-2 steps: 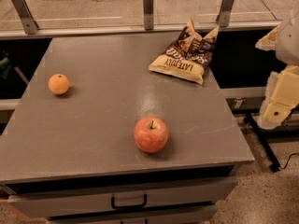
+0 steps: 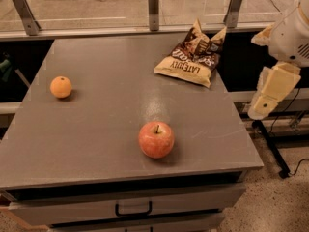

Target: Move brown chip bag near orange

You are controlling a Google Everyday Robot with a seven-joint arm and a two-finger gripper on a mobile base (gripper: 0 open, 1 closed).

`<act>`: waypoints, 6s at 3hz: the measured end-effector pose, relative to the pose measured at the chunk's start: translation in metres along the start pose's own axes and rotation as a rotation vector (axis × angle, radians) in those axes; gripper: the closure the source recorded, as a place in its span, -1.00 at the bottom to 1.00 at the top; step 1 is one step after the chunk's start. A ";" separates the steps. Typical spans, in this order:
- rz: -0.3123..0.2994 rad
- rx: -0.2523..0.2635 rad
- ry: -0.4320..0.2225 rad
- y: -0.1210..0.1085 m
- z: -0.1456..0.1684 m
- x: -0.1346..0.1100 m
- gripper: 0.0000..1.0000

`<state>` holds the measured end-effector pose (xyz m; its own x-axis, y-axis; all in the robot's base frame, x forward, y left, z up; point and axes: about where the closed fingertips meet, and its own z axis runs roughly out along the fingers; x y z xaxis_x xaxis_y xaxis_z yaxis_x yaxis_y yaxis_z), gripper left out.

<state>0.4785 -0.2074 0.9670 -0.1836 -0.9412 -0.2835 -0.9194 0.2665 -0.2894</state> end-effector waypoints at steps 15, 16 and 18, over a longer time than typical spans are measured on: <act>0.300 0.092 -0.417 -0.230 0.197 -0.095 0.21; 0.300 0.092 -0.417 -0.230 0.198 -0.095 -0.26; 0.268 0.114 -0.391 -0.225 0.192 -0.111 -1.00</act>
Offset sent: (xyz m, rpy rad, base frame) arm 0.2162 0.0620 -0.0176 0.2921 -0.2893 -0.0107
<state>0.7727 -0.1230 0.8877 -0.2439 -0.6937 -0.6777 -0.8097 0.5303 -0.2513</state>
